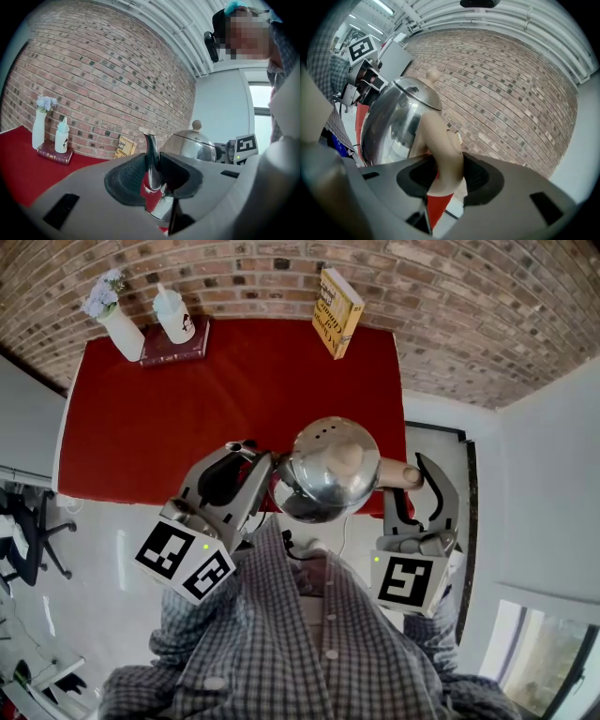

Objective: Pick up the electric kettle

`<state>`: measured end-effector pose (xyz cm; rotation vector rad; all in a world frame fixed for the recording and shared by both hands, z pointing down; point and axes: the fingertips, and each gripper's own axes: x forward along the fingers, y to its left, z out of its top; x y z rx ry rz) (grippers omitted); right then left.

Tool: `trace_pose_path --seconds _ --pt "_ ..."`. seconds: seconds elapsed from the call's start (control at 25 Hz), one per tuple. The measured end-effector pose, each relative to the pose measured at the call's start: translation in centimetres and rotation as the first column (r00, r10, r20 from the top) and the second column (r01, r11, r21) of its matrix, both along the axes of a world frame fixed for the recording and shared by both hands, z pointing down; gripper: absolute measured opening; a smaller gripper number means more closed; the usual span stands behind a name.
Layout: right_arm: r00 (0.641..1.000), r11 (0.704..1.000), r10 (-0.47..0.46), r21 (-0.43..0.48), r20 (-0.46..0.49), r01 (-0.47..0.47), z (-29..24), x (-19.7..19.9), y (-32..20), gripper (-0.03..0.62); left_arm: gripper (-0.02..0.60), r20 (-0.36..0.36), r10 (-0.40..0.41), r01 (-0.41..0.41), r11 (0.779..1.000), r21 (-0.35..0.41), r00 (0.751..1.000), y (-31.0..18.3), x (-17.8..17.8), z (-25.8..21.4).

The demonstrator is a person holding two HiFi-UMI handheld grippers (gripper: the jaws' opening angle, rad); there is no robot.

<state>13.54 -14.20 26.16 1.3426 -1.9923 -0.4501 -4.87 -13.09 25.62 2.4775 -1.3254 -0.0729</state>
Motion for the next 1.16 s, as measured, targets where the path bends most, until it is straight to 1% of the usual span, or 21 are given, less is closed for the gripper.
trace_pose_path --seconds 0.44,1.16 --pt "1.0 1.0 0.004 -0.007 -0.008 -0.005 0.06 0.07 0.07 0.163 0.101 -0.011 0.005 -0.005 1.0 -0.009 1.0 -0.03 0.06 0.22" --pt "1.0 1.0 0.013 -0.02 -0.009 -0.013 0.6 0.22 -0.06 0.163 0.101 0.0 0.014 -0.014 1.0 -0.021 1.0 -0.13 0.26 0.59"
